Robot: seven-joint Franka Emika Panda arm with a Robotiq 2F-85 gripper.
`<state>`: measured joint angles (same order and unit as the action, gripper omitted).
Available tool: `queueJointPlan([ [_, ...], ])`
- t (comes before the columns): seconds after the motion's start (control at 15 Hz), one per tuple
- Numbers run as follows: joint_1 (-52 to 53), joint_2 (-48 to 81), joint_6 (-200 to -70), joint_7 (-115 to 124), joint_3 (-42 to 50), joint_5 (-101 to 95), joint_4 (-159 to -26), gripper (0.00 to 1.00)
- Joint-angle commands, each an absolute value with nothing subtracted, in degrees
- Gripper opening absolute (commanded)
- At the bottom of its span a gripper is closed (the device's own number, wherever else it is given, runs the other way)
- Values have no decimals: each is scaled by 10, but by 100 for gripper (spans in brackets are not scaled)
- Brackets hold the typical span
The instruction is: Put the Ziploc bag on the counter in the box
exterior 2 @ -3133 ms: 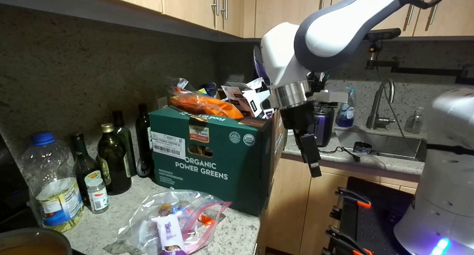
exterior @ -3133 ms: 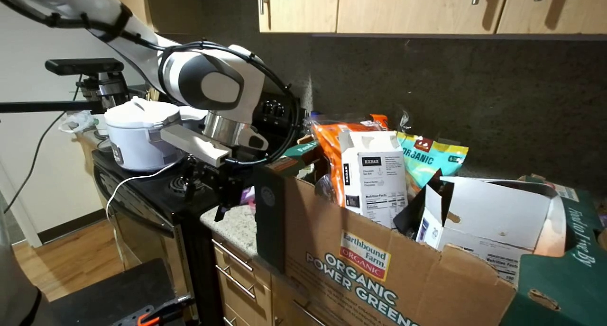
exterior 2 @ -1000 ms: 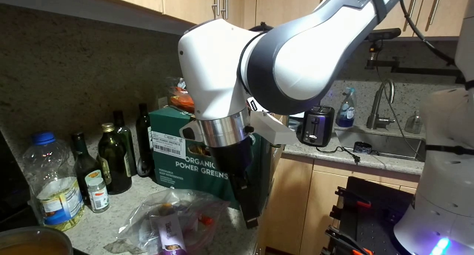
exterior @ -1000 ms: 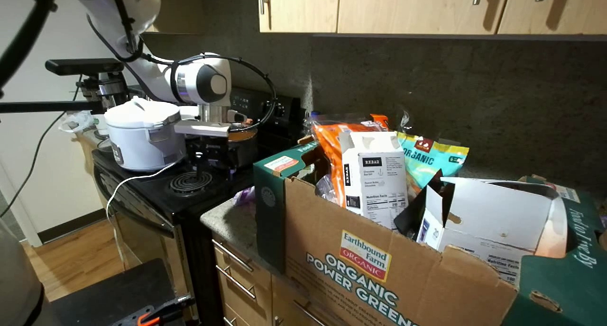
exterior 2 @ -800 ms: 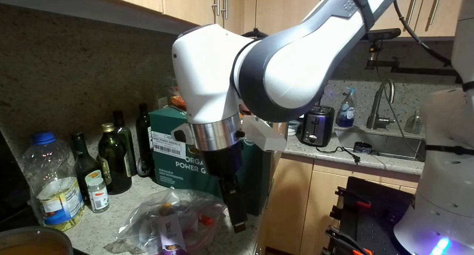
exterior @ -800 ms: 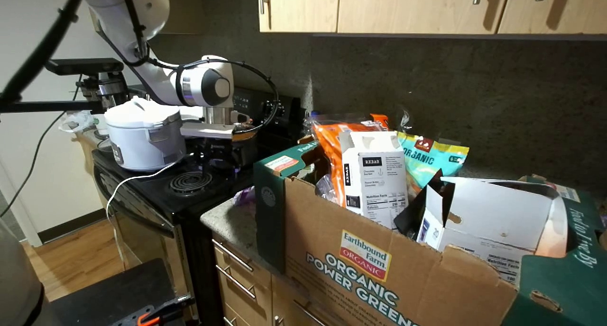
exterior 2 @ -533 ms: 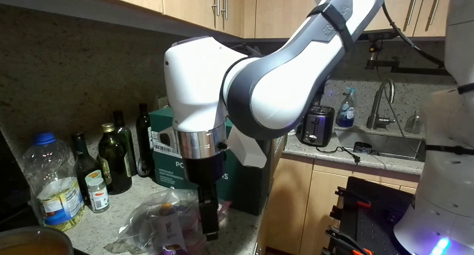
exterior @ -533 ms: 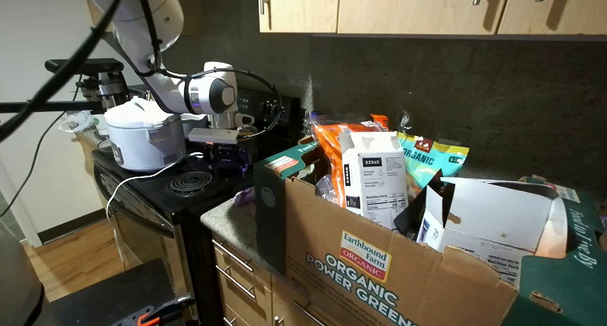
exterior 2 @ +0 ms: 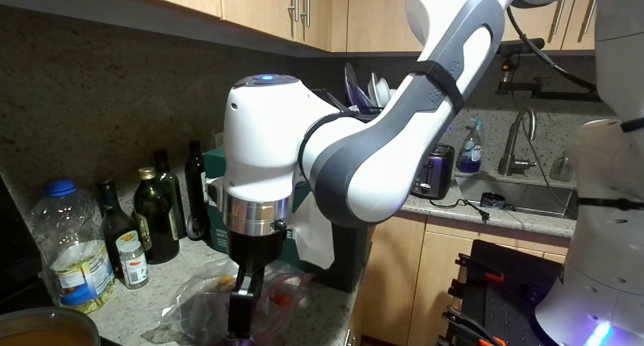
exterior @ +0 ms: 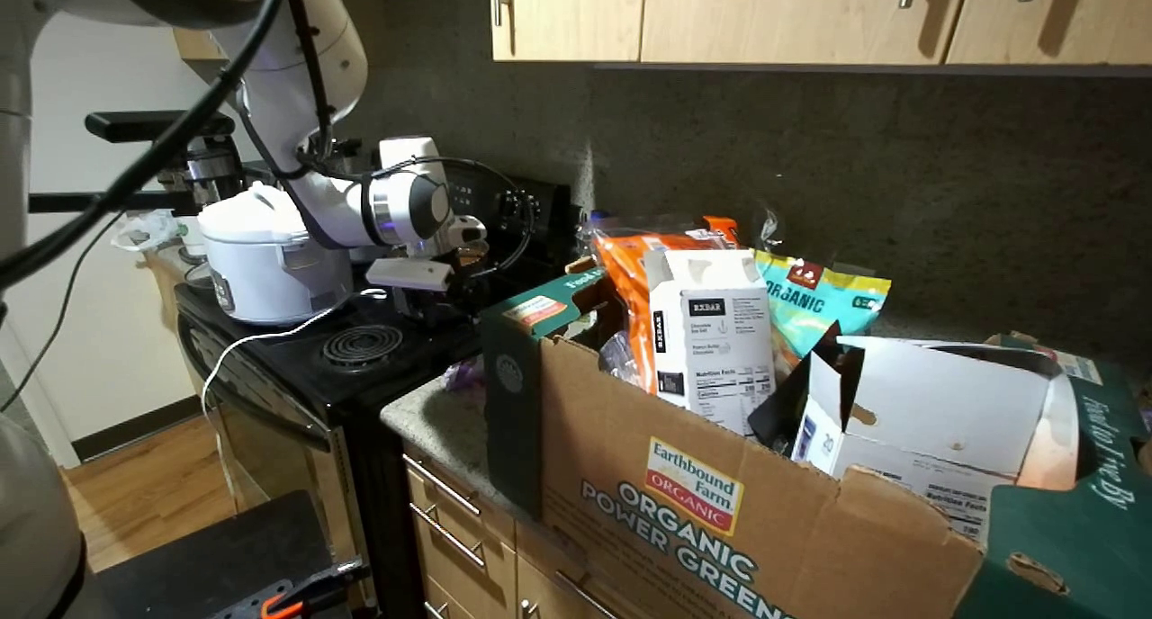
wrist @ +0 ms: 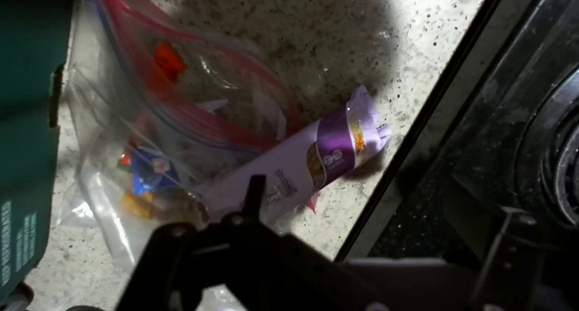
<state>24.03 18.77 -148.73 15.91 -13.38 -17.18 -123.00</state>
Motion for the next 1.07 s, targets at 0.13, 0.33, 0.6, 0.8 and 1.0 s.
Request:
queueJointPlan([
  [0.13, 245, 187, -1487, 156, -129, -167, -1230, 100],
  [0.33, 262, 187, -1511, 237, -109, -179, -1232, 100],
  [0.6, 312, 189, -1572, 402, -57, -217, -1238, 100],
  [0.8, 359, 195, -1569, 531, -15, -277, -1233, 100],
  [1.0, 397, 197, -1534, 649, 15, -336, -1230, 100],
])
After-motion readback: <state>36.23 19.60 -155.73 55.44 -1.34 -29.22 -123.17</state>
